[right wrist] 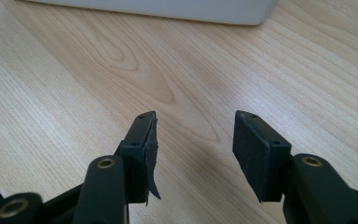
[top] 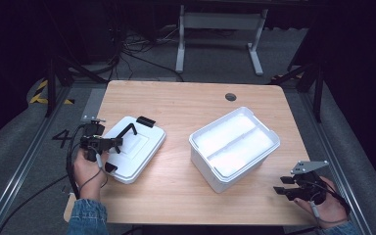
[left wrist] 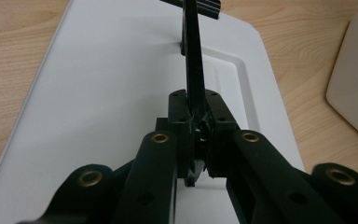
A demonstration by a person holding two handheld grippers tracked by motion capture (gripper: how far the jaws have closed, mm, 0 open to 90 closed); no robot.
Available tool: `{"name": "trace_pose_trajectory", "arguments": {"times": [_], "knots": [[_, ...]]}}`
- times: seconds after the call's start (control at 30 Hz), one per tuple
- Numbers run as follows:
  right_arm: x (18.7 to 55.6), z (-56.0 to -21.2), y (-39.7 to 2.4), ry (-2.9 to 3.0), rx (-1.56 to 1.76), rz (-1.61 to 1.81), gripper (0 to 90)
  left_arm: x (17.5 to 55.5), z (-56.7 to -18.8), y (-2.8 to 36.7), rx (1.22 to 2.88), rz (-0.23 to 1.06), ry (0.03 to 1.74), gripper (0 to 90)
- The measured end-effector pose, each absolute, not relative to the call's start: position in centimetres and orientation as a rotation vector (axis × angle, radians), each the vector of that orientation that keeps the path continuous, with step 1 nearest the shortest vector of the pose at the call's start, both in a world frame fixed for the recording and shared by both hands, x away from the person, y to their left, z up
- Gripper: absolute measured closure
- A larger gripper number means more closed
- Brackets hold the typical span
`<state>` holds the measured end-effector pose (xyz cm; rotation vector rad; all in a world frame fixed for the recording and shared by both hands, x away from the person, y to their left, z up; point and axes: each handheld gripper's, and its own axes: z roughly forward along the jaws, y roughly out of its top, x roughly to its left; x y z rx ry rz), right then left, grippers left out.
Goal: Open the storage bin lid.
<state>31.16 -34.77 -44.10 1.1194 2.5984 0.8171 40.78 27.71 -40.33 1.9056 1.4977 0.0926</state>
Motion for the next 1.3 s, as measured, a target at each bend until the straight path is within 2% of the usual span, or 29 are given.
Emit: {"name": "trace_pose_trajectory", "arguments": {"times": [0.77,0.87,1.03,1.3], "knots": [[31.2,-44.2,-34.7,2.606,1.112,0.814,50.0,41.5,-42.9,28.5,1.886,-0.025,1.562,79.9],[31.2,-44.2,-34.7,2.607,1.109,0.814,49.9,41.5,-42.8,28.8,1.871,-0.030,1.559,75.1],[31.2,-44.3,-34.6,2.614,1.101,0.810,49.6,41.3,-42.6,29.3,1.845,0.022,1.611,58.7],[31.2,-44.2,-34.6,2.609,1.104,0.811,49.2,40.5,-40.6,29.3,1.849,0.102,1.583,43.4]]}}
